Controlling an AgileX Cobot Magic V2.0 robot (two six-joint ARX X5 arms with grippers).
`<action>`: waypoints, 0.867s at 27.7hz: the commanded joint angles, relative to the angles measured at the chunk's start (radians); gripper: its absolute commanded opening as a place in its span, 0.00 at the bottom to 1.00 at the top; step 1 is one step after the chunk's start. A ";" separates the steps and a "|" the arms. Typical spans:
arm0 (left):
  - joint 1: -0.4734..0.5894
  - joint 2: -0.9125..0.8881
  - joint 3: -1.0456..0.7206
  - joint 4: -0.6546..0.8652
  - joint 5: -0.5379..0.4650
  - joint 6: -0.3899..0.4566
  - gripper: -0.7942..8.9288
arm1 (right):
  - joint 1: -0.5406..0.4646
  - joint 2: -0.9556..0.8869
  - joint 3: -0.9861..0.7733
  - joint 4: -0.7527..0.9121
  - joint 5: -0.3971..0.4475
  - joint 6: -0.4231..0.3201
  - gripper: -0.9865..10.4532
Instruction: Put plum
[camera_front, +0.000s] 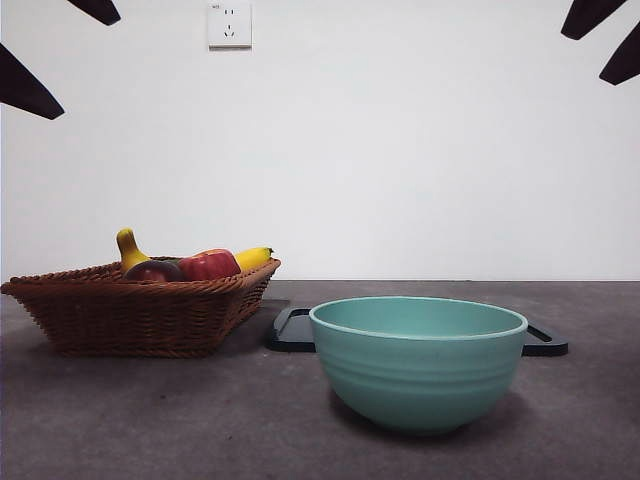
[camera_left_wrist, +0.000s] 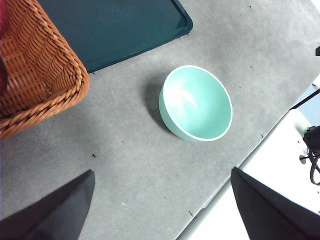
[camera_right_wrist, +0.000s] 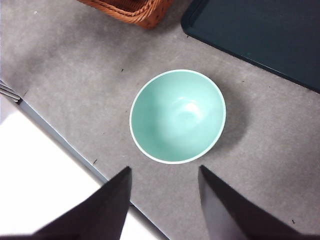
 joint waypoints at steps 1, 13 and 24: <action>-0.004 0.006 0.018 0.008 0.006 0.012 0.53 | 0.006 0.008 0.018 0.009 -0.002 -0.005 0.27; -0.004 0.006 0.018 0.008 0.006 0.012 0.20 | 0.006 0.008 0.018 0.008 -0.001 -0.006 0.14; -0.004 0.006 0.018 0.010 0.006 0.012 0.09 | 0.006 0.008 0.018 0.010 0.005 0.000 0.09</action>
